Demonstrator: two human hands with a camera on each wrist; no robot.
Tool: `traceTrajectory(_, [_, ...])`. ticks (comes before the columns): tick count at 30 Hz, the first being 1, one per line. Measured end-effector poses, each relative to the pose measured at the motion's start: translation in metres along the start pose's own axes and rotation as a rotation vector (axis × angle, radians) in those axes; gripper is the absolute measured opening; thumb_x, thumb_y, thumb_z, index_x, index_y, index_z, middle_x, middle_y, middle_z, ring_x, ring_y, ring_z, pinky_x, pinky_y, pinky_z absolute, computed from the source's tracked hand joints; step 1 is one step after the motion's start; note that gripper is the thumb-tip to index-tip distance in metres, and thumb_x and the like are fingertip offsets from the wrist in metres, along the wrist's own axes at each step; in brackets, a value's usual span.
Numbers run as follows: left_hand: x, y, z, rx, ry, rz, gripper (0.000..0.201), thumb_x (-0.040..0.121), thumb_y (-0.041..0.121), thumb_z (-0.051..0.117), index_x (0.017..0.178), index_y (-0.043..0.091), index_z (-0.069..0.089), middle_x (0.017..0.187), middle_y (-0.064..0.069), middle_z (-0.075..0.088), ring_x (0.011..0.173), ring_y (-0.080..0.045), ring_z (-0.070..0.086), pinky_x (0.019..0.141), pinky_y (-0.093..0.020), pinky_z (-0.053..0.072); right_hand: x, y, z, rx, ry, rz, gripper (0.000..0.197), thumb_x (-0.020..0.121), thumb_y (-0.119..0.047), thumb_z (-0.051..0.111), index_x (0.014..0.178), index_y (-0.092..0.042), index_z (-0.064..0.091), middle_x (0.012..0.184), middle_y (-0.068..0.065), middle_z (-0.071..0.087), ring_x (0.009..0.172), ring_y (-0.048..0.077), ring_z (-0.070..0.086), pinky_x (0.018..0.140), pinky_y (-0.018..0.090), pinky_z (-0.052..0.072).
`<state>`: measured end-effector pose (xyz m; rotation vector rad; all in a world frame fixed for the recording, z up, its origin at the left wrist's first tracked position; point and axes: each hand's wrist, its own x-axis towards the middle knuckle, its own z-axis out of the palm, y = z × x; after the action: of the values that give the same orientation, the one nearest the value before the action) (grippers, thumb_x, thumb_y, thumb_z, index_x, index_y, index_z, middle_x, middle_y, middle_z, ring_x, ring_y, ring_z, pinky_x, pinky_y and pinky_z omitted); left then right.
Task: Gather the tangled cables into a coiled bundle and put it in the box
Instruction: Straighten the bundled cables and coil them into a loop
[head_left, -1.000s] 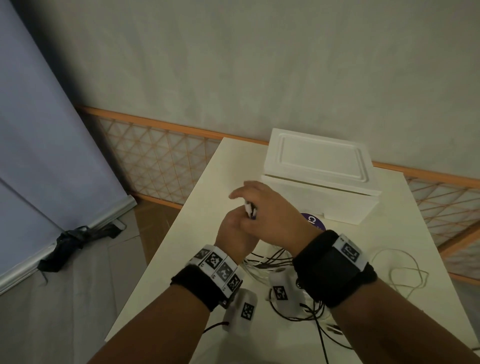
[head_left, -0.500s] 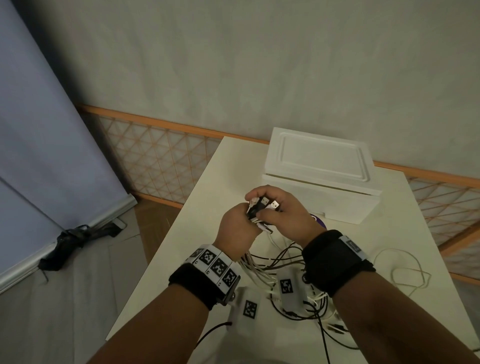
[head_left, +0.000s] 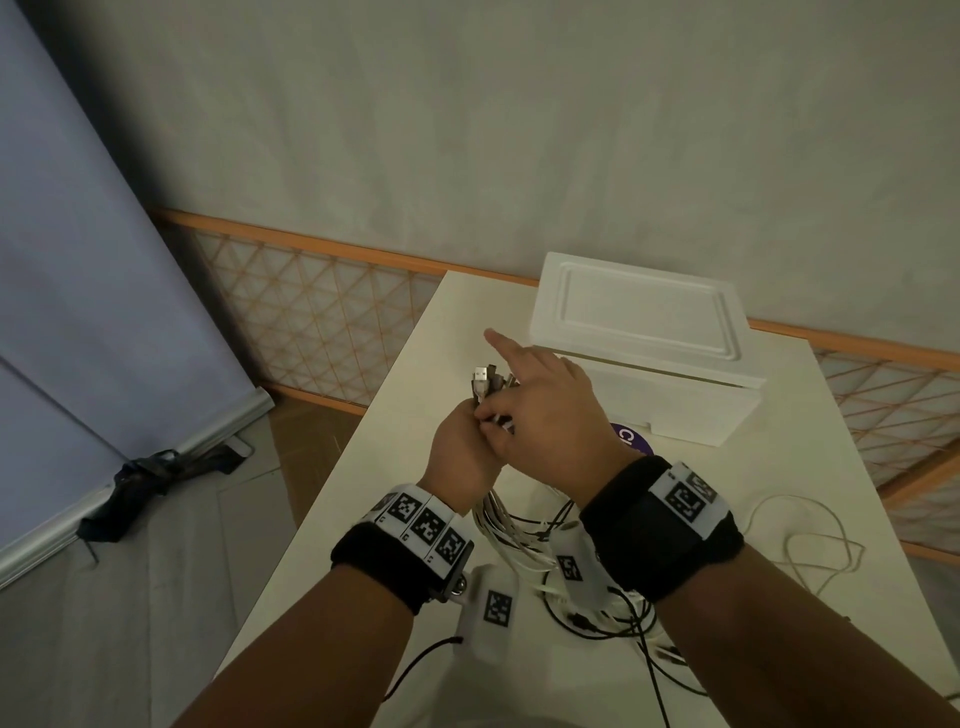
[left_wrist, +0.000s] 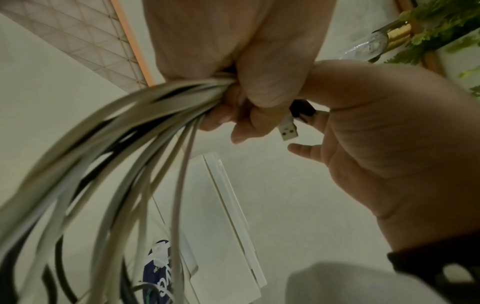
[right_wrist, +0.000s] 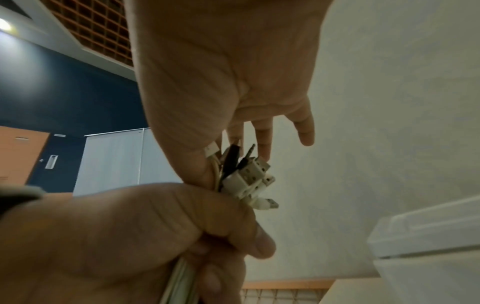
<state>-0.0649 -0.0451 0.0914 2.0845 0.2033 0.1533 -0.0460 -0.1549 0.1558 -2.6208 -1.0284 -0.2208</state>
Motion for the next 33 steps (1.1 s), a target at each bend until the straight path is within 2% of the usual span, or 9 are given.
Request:
traceTrajectory(3, [0.004,-0.003,-0.002,0.086,0.038,0.033,0.019,0.088,0.007,0.057,0.106,0.001,0.057,0.082,0.006,0.052,0.082,-0.016,0.055,0.062,-0.01,0.031,0.0,-0.006,0.0,-0.046,-0.014,0.042,0.018,0.086,-0.035,0.06,0.095,-0.029,0.074,0.156,-0.004,0.023,0.128,0.023,0.037,0.1,0.047,0.035])
traceTrajectory(7, [0.005,-0.004,-0.001,0.061,0.036,0.005,0.021,0.087,0.015,0.054,0.102,0.001,0.057,0.084,0.003,0.055,0.082,-0.018,0.057,0.066,-0.016,0.035,0.002,-0.013,-0.001,-0.087,-0.07,0.099,0.023,0.089,-0.035,0.055,0.104,-0.027,0.072,0.157,-0.006,0.018,0.13,0.02,0.033,0.099,0.041,0.035])
traceTrajectory(10, [0.003,-0.005,0.002,0.175,0.031,-0.013,0.008,0.091,0.008,0.051,0.097,0.005,0.056,0.074,0.01,0.048,0.078,-0.015,0.052,0.058,-0.013,0.034,0.004,-0.017,-0.001,-0.072,-0.125,0.148,0.024,0.091,-0.029,0.053,0.108,-0.022,0.068,0.152,-0.006,0.026,0.13,0.02,0.034,0.096,0.04,0.039])
traceTrajectory(18, [-0.001,0.007,-0.005,0.092,0.042,0.022,0.01,0.09,0.008,0.051,0.08,0.01,0.049,0.062,0.006,0.049,0.058,-0.011,0.048,0.05,-0.01,0.036,0.009,-0.011,-0.003,0.285,-0.007,0.176,0.01,0.088,-0.021,0.059,0.089,-0.018,0.069,0.139,-0.006,0.04,0.122,0.017,0.042,0.094,0.041,0.045])
traceTrajectory(20, [-0.004,0.012,-0.005,0.006,0.06,0.033,0.019,0.089,0.006,0.05,0.072,0.016,0.051,0.059,0.001,0.054,0.053,-0.013,0.051,0.052,-0.024,0.041,0.01,-0.012,-0.003,0.417,0.03,0.193,0.007,0.087,-0.016,0.061,0.088,-0.018,0.068,0.139,-0.007,0.04,0.12,0.015,0.047,0.093,0.032,0.045])
traceTrajectory(23, [-0.007,0.02,-0.007,-0.059,0.031,0.0,0.026,0.089,0.007,0.05,0.069,0.023,0.049,0.058,0.003,0.054,0.051,-0.01,0.05,0.049,-0.019,0.039,0.01,-0.014,-0.005,0.542,0.099,0.255,0.007,0.087,-0.013,0.063,0.085,-0.018,0.068,0.139,-0.007,0.04,0.109,0.004,0.049,0.084,0.006,0.037])
traceTrajectory(25, [-0.008,0.023,-0.008,-0.139,0.01,-0.028,0.024,0.087,0.008,0.053,0.068,0.022,0.05,0.058,0.003,0.055,0.051,-0.012,0.05,0.051,-0.024,0.041,0.012,-0.013,-0.011,0.624,0.121,0.34,0.008,0.085,-0.014,0.066,0.08,-0.019,0.068,0.131,-0.007,0.044,0.107,-0.002,0.044,0.077,-0.002,0.03])
traceTrajectory(29, [-0.012,0.024,-0.005,-0.179,-0.026,-0.073,0.027,0.088,0.013,0.055,0.063,0.021,0.047,0.058,0.003,0.051,0.052,-0.012,0.047,0.056,-0.03,0.04,0.02,-0.01,-0.018,0.707,0.061,0.401,0.023,0.083,-0.011,0.064,0.064,-0.024,0.061,0.109,-0.007,0.059,0.109,0.005,0.052,0.092,0.026,0.04])
traceTrajectory(33, [-0.016,0.025,-0.001,-0.251,-0.078,-0.099,0.017,0.084,0.01,0.053,0.067,0.013,0.052,0.057,0.0,0.053,0.052,-0.015,0.048,0.057,-0.035,0.042,0.019,-0.01,-0.01,0.607,0.042,0.303,0.009,0.092,-0.022,0.055,0.093,-0.018,0.063,0.096,-0.006,0.064,0.093,0.012,0.06,0.082,0.026,0.044])
